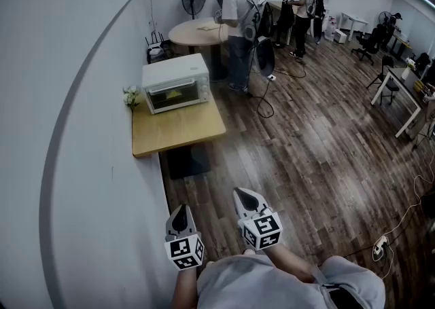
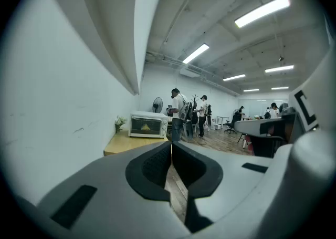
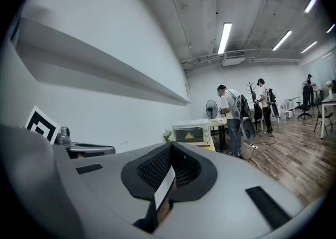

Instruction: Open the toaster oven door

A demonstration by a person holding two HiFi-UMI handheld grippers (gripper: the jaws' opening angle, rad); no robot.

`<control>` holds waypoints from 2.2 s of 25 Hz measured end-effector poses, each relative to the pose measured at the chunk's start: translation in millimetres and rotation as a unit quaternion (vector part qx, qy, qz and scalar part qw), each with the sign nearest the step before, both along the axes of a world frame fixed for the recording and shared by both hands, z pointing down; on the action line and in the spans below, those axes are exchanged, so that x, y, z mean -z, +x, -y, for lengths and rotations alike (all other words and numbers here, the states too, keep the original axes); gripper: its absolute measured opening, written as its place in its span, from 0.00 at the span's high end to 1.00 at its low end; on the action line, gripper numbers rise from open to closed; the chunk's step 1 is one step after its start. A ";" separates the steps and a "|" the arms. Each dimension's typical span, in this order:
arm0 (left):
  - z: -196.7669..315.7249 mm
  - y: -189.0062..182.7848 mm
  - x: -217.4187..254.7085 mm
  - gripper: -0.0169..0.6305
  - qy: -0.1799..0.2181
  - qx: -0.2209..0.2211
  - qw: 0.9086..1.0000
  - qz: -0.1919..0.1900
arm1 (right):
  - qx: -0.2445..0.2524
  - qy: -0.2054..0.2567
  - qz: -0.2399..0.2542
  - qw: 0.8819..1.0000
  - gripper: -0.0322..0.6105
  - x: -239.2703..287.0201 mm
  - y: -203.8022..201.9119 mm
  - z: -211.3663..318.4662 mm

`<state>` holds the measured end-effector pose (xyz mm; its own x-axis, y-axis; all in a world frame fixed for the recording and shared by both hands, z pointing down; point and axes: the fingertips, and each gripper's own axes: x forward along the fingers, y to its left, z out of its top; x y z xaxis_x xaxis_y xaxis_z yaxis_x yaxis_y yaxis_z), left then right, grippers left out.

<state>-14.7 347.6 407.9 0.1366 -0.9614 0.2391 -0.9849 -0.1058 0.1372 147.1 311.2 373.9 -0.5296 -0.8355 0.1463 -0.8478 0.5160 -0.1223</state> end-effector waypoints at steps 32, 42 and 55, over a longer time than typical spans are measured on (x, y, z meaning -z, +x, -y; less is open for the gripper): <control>-23.3 72.3 -25.6 0.96 -0.041 0.016 0.999 0.019 | 0.014 -0.029 0.013 0.999 0.95 -29.2 65.8 -5.0; 11.8 54.1 -27.4 0.96 -0.043 0.024 0.999 0.017 | 0.013 -0.030 0.012 0.999 0.95 -32.8 49.1 32.6; 135.6 -15.3 -18.9 0.96 -0.019 0.005 1.000 0.011 | -0.006 -0.018 0.001 1.000 0.95 -28.2 -17.1 145.1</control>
<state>-30.0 212.0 426.7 0.1213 -0.9531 0.2774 -0.9887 -0.0913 0.1187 130.0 166.1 402.0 -0.5197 -0.8360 0.1759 -0.8538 0.5008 -0.1424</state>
